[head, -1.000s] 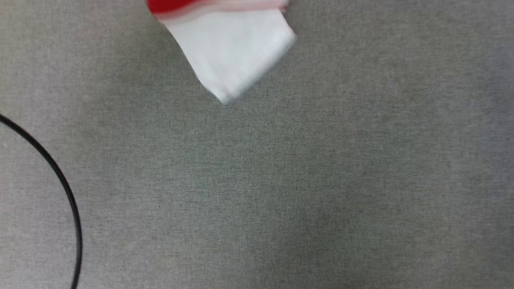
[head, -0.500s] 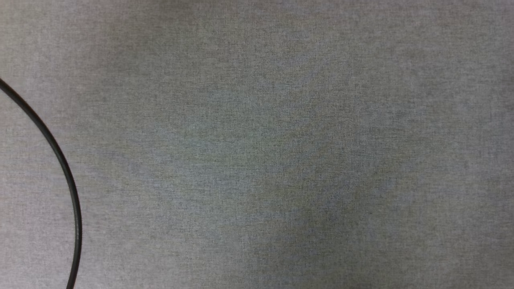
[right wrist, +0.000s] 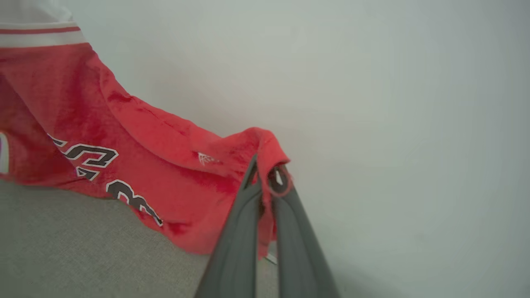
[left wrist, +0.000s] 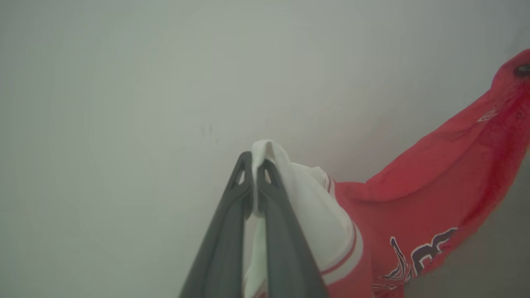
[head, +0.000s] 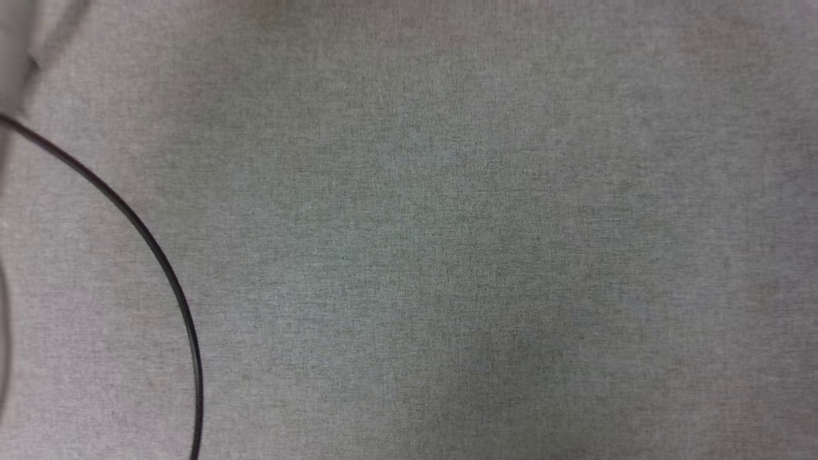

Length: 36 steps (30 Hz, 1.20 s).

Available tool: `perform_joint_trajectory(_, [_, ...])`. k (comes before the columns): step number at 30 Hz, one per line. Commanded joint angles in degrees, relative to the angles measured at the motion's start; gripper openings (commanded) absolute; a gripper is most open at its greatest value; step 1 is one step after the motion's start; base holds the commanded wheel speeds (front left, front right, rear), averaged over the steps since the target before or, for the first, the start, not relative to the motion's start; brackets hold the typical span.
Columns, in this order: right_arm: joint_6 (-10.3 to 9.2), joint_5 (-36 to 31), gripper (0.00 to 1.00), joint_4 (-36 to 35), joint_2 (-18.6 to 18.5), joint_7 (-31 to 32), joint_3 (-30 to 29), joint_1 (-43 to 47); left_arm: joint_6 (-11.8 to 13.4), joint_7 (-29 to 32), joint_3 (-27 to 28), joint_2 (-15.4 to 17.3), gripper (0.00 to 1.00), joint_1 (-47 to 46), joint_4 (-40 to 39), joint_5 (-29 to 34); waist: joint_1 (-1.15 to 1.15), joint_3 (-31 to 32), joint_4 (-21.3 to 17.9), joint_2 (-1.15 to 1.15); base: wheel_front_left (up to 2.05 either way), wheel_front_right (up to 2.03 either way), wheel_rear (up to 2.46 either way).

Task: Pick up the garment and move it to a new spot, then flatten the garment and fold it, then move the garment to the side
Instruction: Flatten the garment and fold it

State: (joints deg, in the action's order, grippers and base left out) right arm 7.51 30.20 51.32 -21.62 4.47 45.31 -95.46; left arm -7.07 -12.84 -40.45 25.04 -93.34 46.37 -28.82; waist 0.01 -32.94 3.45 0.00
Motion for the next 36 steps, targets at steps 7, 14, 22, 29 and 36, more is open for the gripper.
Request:
perform_joint_trajectory(7, [-0.04,5.5,0.0,-0.8,-0.4,-3.1,5.9,12.1,-0.2,-1.9,-1.4,1.2,0.0,15.1,-1.8,-2.8,-0.01,4.4,-0.7,0.0,0.0,0.0,0.0])
perform_joint_trajectory(14, [-0.04,11.6,0.0,-5.8,-4.6,-5.5,12.2,23.9,1.6,-2.3,-2.9,3.1,0.0,32.6,-9.1,-4.1,-0.01,10.0,-1.0,0.0,0.0,0.0,0.0])
perform_joint_trajectory(22, [-0.04,17.4,0.0,-13.0,-12.5,-7.3,16.8,37.4,8.5,-1.4,-3.9,7.9,0.0,55.8,-23.4,-7.6,-0.01,17.3,-1.2,0.0,0.0,0.0,0.0])
perform_joint_trajectory(29, [-0.04,21.8,0.0,-19.6,-19.2,-8.2,17.3,50.5,16.4,0.7,-4.6,12.1,0.0,74.0,-36.4,-11.6,-0.01,23.8,-1.0,0.0,0.0,0.0,0.0])
perform_joint_trajectory(36, [-0.04,23.6,0.0,-26.6,-25.2,-8.3,14.4,64.5,22.6,2.2,-5.8,16.0,0.0,86.7,-45.9,-14.0,-0.01,28.4,-0.5,0.0,0.0,0.0,0.0])
